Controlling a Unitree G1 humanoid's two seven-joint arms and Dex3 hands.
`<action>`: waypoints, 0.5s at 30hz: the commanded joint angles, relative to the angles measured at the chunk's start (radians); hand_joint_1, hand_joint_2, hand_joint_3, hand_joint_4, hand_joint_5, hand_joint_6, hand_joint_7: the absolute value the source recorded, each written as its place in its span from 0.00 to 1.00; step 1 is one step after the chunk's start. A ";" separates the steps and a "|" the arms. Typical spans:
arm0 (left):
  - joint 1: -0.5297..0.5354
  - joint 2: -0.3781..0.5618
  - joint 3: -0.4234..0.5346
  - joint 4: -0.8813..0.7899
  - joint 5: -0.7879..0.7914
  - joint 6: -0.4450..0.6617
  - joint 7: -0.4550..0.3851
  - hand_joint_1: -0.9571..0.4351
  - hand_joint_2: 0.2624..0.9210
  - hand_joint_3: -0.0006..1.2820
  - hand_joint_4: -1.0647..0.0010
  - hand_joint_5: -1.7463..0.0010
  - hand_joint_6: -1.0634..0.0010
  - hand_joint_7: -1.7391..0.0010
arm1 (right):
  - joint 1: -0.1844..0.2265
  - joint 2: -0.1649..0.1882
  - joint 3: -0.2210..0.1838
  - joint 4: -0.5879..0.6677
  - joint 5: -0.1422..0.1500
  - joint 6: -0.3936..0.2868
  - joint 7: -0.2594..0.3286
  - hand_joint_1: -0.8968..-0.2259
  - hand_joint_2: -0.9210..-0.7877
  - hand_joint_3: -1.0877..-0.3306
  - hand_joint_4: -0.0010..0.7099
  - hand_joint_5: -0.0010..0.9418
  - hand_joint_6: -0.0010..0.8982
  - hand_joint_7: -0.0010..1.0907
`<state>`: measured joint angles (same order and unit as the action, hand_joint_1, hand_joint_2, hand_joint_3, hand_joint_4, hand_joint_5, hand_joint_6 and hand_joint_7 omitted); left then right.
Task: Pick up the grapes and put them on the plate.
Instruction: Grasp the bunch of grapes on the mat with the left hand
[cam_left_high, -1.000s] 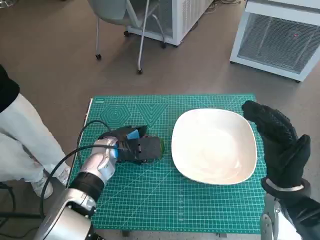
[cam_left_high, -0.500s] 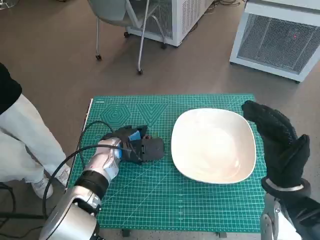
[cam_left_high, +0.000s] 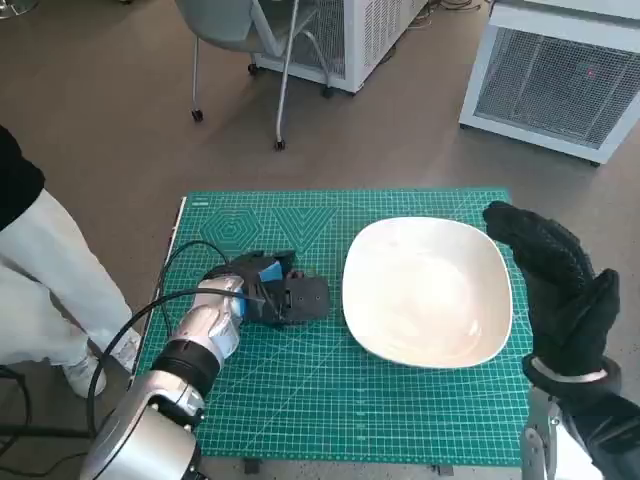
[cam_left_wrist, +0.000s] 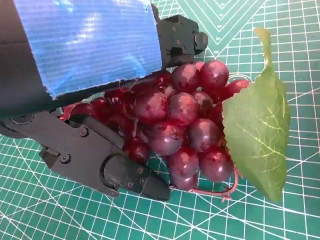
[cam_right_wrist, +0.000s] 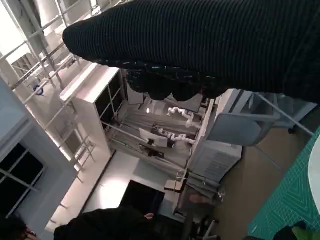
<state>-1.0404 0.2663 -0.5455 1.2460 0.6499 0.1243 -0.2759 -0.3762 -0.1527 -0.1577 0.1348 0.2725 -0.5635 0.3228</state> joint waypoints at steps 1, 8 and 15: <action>0.014 -0.003 -0.009 0.026 0.010 -0.006 0.009 0.63 0.79 0.02 0.97 0.99 0.83 0.98 | 0.015 -0.005 -0.005 0.004 -0.002 0.012 -0.003 0.53 0.00 0.57 0.58 0.01 0.06 0.54; 0.030 0.004 -0.031 0.021 0.036 -0.040 0.103 0.86 0.87 0.22 0.63 0.45 0.51 0.96 | 0.014 -0.008 -0.005 0.000 -0.002 0.015 -0.004 0.54 0.00 0.56 0.58 0.01 0.06 0.54; 0.058 0.019 -0.073 0.009 0.086 -0.097 0.242 0.72 0.93 0.28 0.61 0.18 0.57 0.30 | 0.011 -0.010 -0.007 0.003 -0.005 0.016 -0.006 0.55 0.00 0.56 0.58 0.01 0.06 0.54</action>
<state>-1.0280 0.2750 -0.5984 1.2465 0.7130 0.0521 -0.0618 -0.3763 -0.1544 -0.1582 0.1344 0.2714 -0.5630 0.3227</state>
